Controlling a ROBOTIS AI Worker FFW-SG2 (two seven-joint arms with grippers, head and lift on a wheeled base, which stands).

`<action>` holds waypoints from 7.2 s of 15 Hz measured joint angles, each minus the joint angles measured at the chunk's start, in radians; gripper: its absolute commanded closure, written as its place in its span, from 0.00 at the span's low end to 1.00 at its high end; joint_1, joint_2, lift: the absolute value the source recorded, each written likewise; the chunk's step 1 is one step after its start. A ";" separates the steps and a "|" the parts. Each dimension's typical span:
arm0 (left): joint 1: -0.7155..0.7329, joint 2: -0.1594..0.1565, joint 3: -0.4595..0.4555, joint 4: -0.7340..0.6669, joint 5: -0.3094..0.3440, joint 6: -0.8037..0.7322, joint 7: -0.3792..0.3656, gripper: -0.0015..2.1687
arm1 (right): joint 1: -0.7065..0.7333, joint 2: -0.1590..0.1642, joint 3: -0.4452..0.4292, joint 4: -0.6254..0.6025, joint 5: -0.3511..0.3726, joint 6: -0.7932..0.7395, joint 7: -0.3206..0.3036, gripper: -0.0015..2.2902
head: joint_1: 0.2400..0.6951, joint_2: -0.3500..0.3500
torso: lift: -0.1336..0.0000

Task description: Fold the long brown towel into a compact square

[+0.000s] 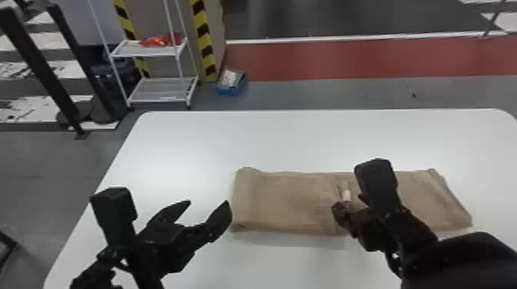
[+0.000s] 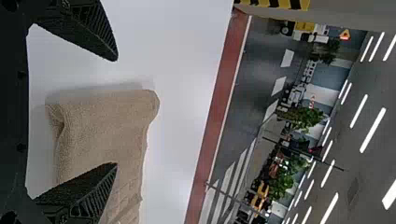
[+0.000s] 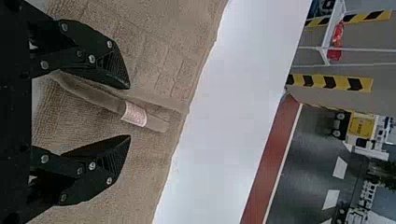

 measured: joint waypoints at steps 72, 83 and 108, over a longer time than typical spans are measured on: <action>0.007 0.000 0.016 0.029 0.006 -0.026 -0.053 0.04 | 0.140 -0.022 -0.410 -0.055 -0.361 -0.384 0.065 0.65 | 1.00 0.41 | 0.08; 0.027 0.000 -0.014 0.162 -0.054 -0.504 -0.022 0.03 | 0.151 -0.021 -0.561 0.032 -0.467 -0.433 0.109 0.65 | 1.00 0.34 | 0.08; 0.061 0.000 -0.044 0.305 -0.113 -0.864 0.014 0.04 | -0.105 -0.104 -0.790 0.254 -0.581 -0.370 0.270 0.65 | 1.00 0.20 | 0.08</action>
